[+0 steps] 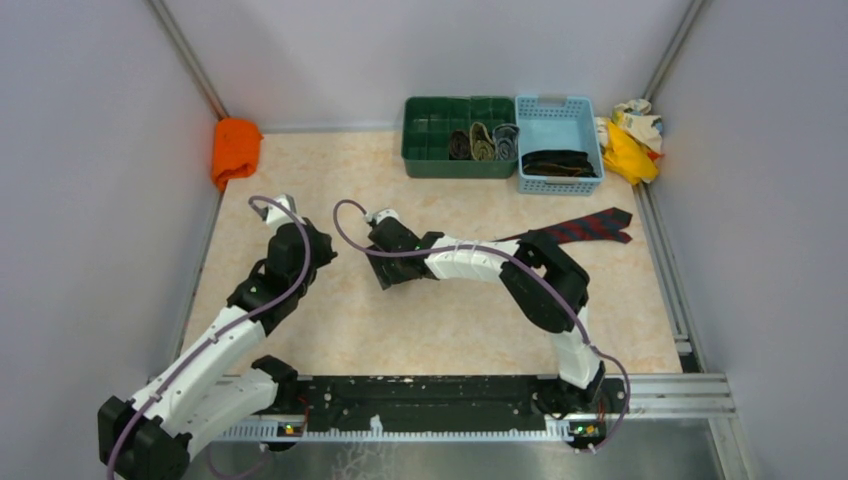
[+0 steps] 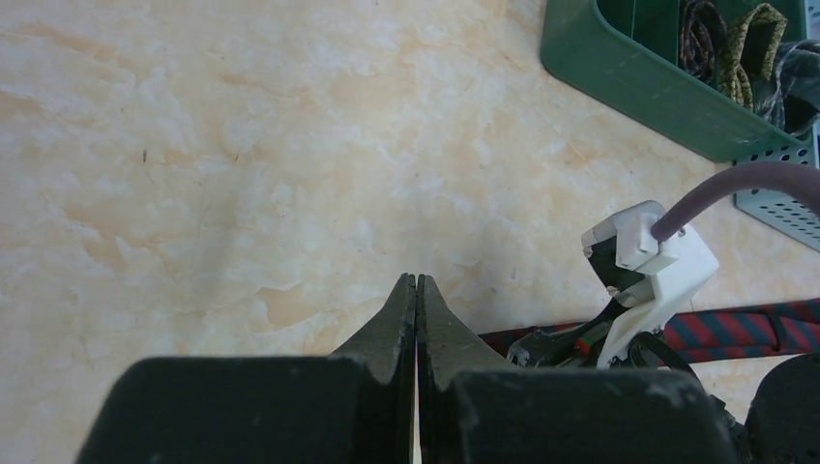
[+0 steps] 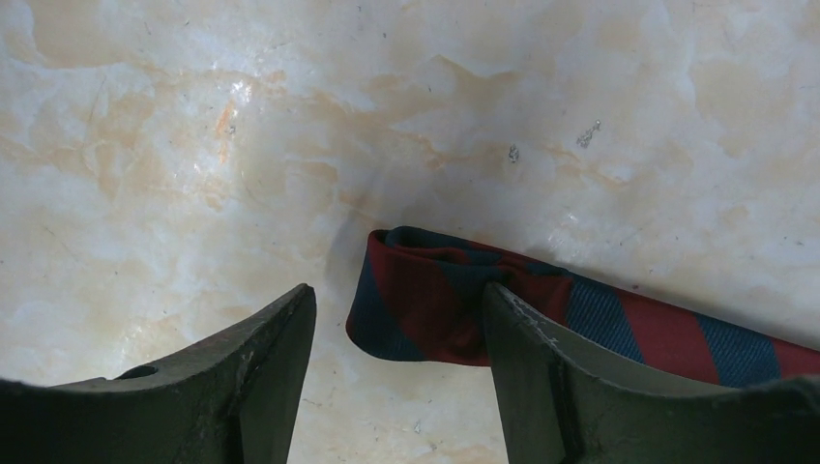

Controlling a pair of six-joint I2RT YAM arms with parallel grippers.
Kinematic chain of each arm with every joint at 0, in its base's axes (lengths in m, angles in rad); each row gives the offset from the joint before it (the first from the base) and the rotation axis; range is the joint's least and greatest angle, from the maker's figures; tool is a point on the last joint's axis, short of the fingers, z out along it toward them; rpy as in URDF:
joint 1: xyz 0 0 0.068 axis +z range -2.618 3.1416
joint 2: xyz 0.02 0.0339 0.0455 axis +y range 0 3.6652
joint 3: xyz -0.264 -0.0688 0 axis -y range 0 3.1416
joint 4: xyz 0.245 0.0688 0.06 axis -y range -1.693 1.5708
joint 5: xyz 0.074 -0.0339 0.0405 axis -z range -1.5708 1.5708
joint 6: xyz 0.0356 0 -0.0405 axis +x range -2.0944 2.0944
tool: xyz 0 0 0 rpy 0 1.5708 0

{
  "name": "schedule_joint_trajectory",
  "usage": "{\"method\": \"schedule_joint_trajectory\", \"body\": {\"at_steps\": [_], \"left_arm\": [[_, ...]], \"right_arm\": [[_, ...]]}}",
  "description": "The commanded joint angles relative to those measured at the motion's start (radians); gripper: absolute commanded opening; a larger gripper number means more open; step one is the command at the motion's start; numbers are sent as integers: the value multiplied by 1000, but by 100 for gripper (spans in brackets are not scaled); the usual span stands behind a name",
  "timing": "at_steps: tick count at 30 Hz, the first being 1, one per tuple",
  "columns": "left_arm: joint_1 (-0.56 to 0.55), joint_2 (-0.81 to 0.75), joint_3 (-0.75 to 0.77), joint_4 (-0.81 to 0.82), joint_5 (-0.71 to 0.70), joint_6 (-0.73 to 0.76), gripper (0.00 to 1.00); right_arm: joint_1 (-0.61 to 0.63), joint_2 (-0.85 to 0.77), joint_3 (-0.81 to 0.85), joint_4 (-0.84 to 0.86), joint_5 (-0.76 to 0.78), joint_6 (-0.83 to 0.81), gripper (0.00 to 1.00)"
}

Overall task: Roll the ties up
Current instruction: Roll the tie at the center of the board.

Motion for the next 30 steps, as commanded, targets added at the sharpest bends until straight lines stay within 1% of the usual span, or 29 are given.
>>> {"method": "schedule_joint_trajectory", "body": {"at_steps": [1,3,6,8,13,17,20,24,27,30], "left_arm": [[4,-21,-20,20,9,14,0],[3,-27,-23,23,10,14,0],[4,-29,-25,25,7,9,0],[4,-30,-30,20,-9,-2,0],[4,-41,-39,7,-29,-12,0],[4,-64,-49,5,-40,-16,0],[4,-81,-53,4,-44,-21,0],[5,-104,-66,10,-47,-27,0],[4,-102,-73,22,-38,-24,0],[5,-86,-74,31,-23,-22,0]], "right_arm": [[7,35,37,-16,30,23,63],[7,45,40,-29,43,30,62],[7,56,37,-41,63,45,57],[7,74,46,-55,76,54,44],[6,106,67,-65,79,73,33],[5,81,57,-27,90,78,26],[5,27,21,62,38,73,21],[-3,-38,-8,158,-106,78,17],[-20,-69,-23,211,-224,113,16],[-45,-97,-76,277,-317,169,16]]}}
